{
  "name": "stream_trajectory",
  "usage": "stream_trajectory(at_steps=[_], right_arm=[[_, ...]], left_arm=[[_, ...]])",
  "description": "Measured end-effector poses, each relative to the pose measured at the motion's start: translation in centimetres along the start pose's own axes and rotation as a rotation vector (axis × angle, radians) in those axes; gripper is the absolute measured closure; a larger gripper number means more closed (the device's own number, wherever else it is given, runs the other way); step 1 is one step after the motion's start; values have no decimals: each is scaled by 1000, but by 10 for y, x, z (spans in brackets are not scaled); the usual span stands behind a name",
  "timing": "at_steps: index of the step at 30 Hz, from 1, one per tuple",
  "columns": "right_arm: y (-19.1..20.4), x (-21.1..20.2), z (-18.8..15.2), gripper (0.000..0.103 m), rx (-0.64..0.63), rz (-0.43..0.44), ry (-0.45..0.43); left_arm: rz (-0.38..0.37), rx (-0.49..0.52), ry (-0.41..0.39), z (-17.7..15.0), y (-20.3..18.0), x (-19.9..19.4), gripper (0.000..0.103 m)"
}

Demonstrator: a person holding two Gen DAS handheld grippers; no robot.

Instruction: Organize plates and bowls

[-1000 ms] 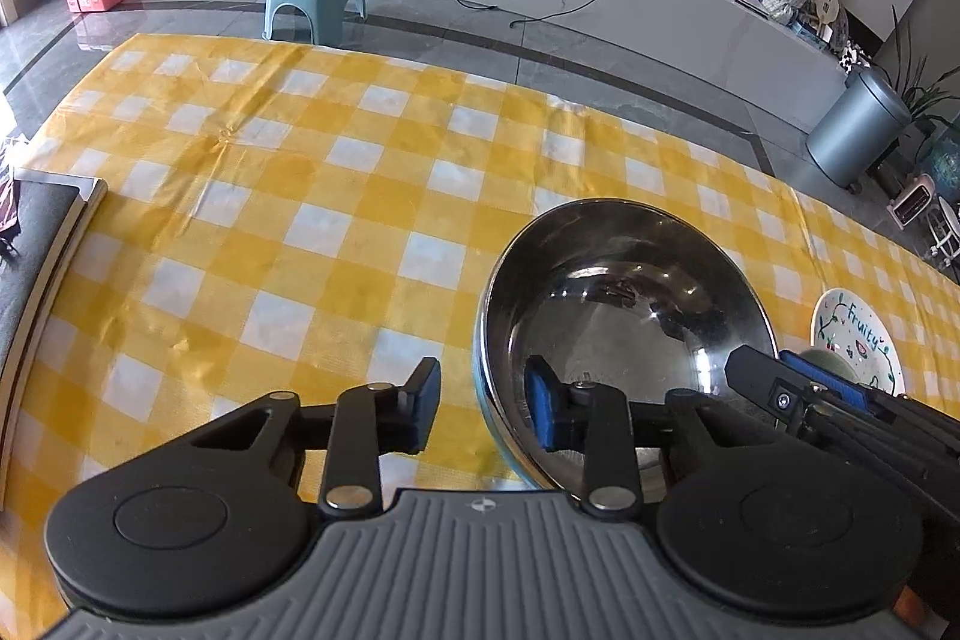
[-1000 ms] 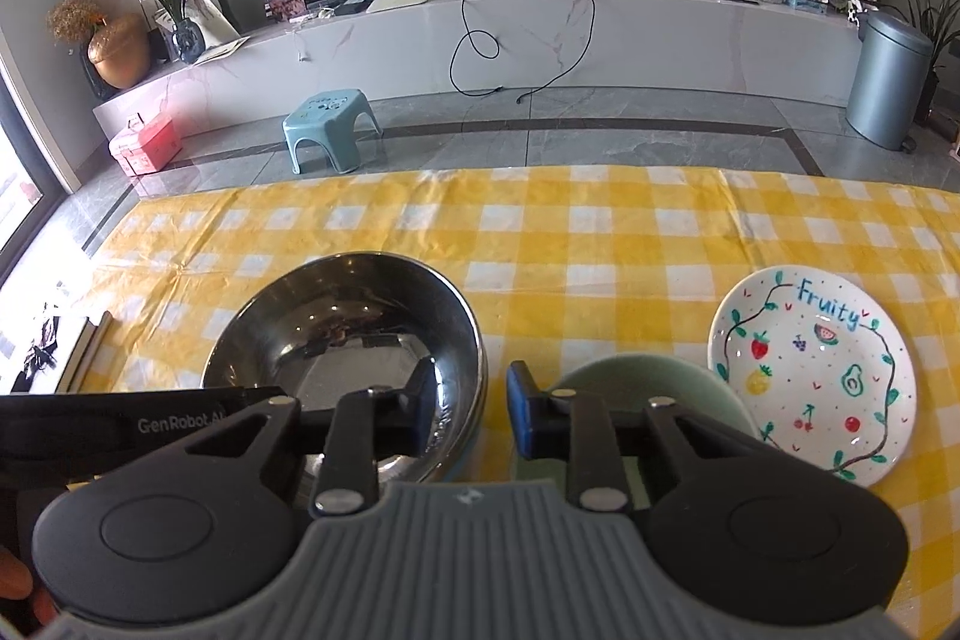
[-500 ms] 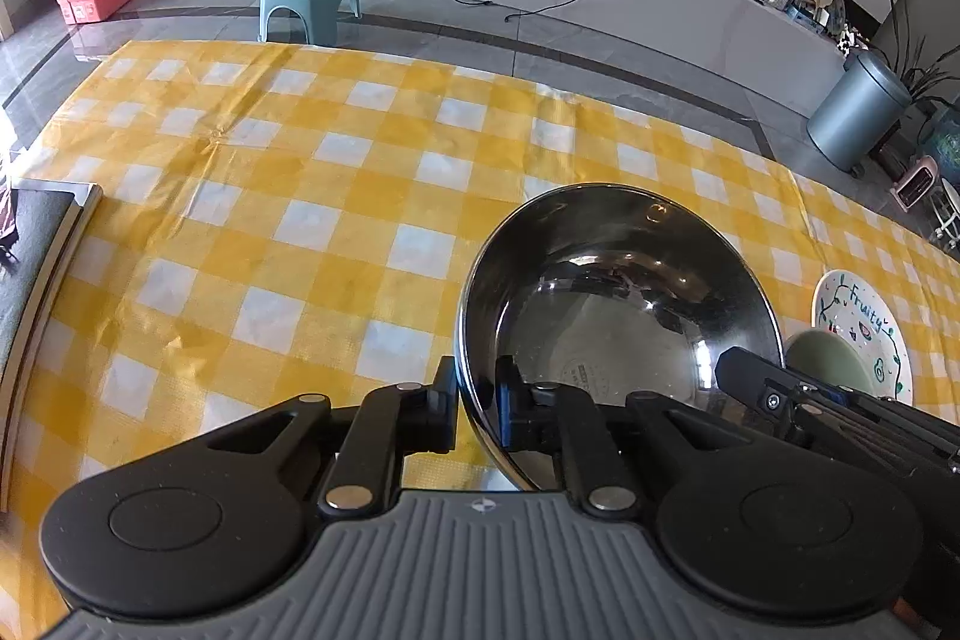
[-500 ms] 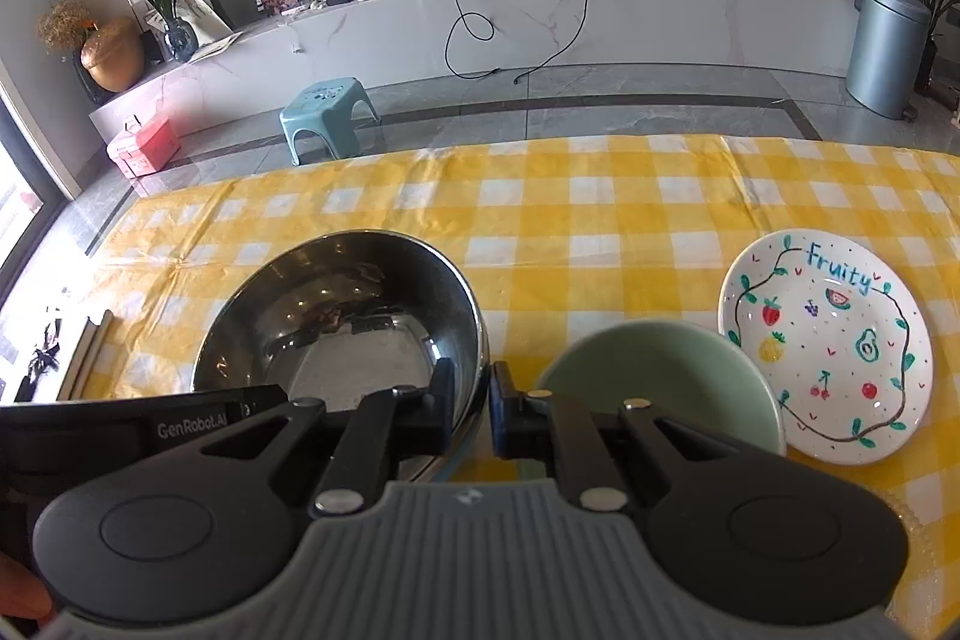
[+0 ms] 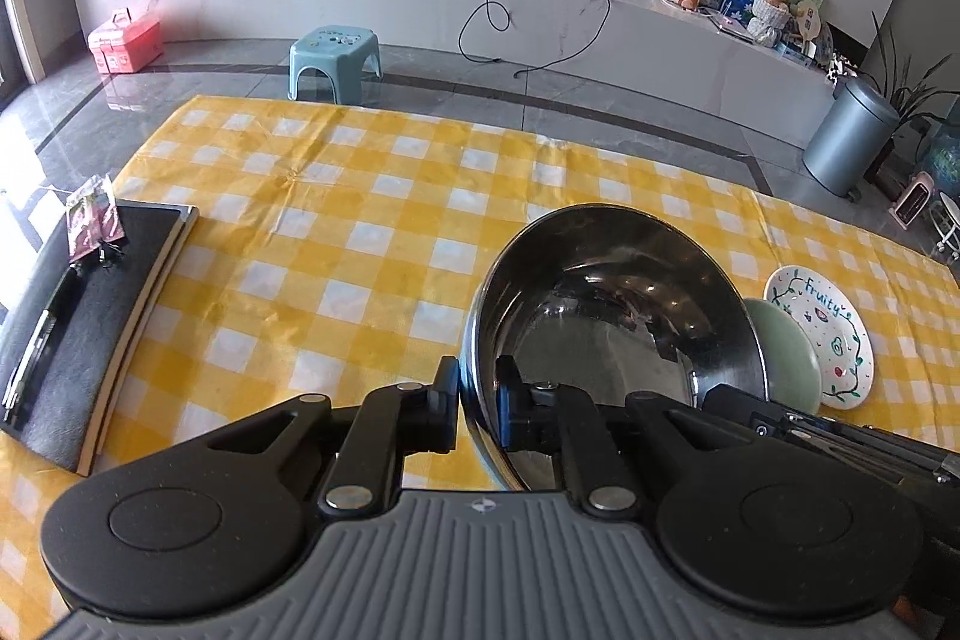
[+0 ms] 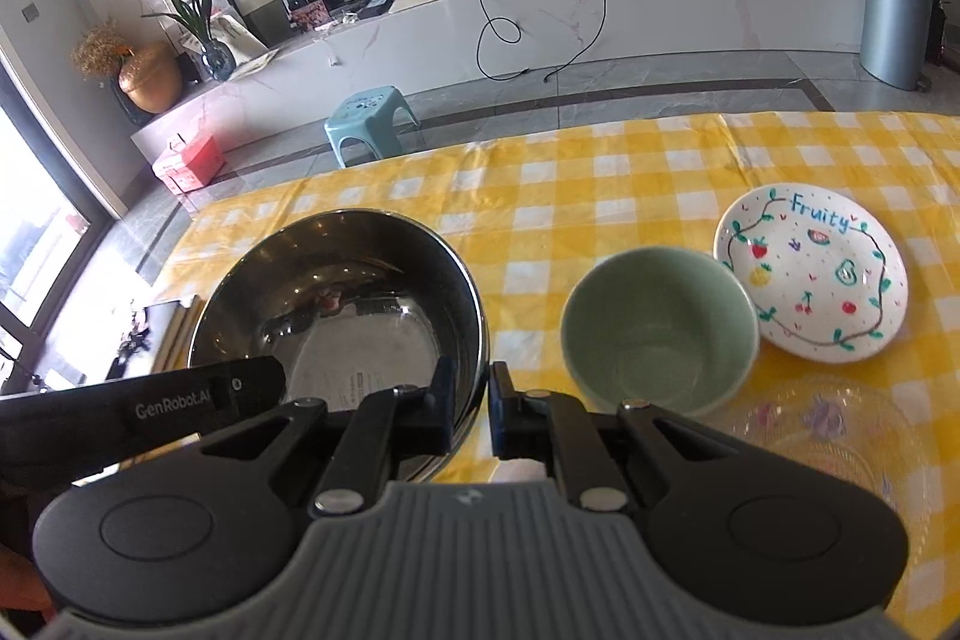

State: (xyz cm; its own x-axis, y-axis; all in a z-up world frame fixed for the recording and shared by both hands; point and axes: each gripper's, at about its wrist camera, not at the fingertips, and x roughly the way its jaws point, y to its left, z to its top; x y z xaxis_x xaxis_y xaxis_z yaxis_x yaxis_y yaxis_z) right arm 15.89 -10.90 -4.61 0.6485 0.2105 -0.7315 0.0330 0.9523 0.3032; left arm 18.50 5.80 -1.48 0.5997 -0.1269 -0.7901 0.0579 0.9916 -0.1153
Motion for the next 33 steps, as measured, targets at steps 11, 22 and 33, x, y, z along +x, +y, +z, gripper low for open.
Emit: stream_trajectory(at_steps=[11, 22, 33], right_arm=[[12, -81, -48, 95, 52, 90, -36], [25, -123, -88, 96, 31, 129, -42], [28, -134, -107, 97, 4, 134, -24]], left_arm=[[14, -61, -57, -42, 10, -76, 90], [21, -136, -78, -82, 30, -113, 89], [6, -189, -42, -116, 43, -124, 88]])
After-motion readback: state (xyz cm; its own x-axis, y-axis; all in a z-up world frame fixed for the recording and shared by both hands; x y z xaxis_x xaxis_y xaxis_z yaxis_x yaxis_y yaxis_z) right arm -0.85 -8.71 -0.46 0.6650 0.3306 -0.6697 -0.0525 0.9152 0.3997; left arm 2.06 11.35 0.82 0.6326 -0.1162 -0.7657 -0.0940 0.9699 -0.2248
